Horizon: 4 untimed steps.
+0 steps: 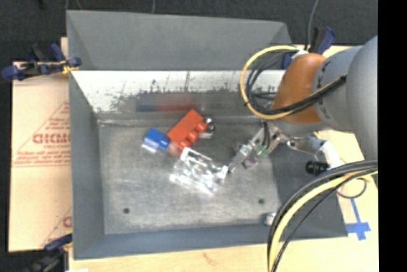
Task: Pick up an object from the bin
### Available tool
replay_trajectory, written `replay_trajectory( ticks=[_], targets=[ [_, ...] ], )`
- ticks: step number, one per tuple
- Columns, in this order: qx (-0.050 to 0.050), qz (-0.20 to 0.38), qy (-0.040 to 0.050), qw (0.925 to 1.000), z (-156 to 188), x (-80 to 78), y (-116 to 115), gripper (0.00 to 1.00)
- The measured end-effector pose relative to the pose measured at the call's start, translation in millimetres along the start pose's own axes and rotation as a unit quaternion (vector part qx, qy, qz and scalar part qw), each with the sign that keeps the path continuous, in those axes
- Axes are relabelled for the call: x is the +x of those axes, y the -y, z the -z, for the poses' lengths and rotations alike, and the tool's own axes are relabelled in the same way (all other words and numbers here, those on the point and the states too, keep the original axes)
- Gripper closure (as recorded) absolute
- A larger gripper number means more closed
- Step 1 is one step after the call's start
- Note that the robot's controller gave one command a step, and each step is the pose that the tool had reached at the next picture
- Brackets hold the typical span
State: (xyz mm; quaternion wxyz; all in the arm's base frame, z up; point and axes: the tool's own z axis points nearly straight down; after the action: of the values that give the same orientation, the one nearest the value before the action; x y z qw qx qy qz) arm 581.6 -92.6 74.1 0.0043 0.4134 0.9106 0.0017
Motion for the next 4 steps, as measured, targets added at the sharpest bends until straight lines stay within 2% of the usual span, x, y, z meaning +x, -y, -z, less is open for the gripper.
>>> replay_trajectory(
  ticks=[1,2,4],
  targets=[
    [0.001,0.003,0.0001,1.0,2,-2.1,-1,0.0],
    [0.0,0.004,0.0021,1.0,4,-3.7,-1,1.0],
    [0.001,0.01,-0.0001,0.9999,45,-7.4,-3,1.0]
  ],
)
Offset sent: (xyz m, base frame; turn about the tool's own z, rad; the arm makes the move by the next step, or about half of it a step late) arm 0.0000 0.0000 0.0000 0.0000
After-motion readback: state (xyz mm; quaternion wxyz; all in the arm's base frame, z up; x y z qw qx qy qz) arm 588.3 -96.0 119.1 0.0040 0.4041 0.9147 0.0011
